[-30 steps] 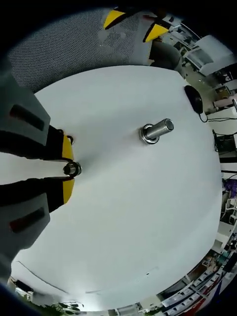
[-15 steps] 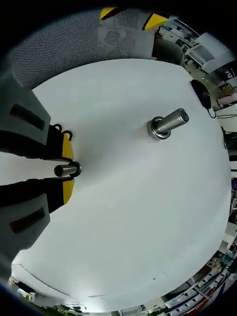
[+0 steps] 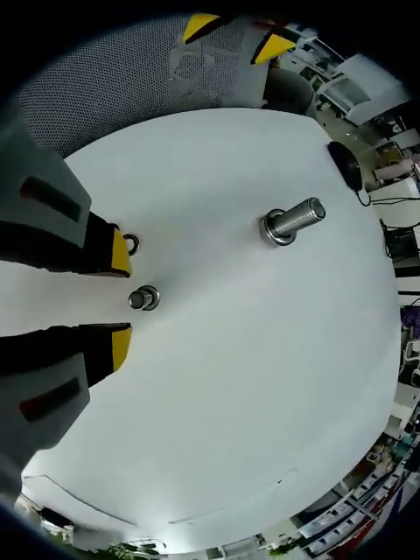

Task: Place the washer onto the threaded stud by aligning its center hole with the stud, sliding it down to the base, and recovering from edge contact or off-axis alignment until the washer reaches the visible bottom stop.

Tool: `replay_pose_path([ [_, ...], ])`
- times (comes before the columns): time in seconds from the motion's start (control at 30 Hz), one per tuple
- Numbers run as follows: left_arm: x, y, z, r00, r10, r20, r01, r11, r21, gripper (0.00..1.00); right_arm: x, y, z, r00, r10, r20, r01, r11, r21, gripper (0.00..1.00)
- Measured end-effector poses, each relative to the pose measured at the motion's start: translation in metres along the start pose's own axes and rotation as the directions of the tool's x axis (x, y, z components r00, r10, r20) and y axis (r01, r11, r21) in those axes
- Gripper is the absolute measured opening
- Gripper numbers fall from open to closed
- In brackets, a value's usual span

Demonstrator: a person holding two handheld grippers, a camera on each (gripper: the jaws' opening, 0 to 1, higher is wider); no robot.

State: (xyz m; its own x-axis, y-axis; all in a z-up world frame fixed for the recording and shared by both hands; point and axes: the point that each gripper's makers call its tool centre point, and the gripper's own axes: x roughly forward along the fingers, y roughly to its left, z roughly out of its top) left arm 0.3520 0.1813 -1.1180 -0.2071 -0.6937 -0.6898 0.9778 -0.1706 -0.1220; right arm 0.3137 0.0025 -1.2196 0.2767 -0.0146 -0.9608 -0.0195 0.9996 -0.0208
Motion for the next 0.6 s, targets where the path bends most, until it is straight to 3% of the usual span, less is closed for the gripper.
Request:
replay_pose_path([
  [0.33,0.001,0.0,0.0,1.0,0.003,0.005,-0.003,1.0,0.002,0.31,-0.008,0.011,-0.023,1.0,0.012,0.016,-0.013,0.999,0.045,0.28],
  [0.6,0.0,-0.001,0.001,1.0,0.005,0.007,-0.005,1.0,0.011,0.31,-0.002,0.04,-0.029,0.998,0.056,0.035,-0.058,0.998,0.04,0.29],
])
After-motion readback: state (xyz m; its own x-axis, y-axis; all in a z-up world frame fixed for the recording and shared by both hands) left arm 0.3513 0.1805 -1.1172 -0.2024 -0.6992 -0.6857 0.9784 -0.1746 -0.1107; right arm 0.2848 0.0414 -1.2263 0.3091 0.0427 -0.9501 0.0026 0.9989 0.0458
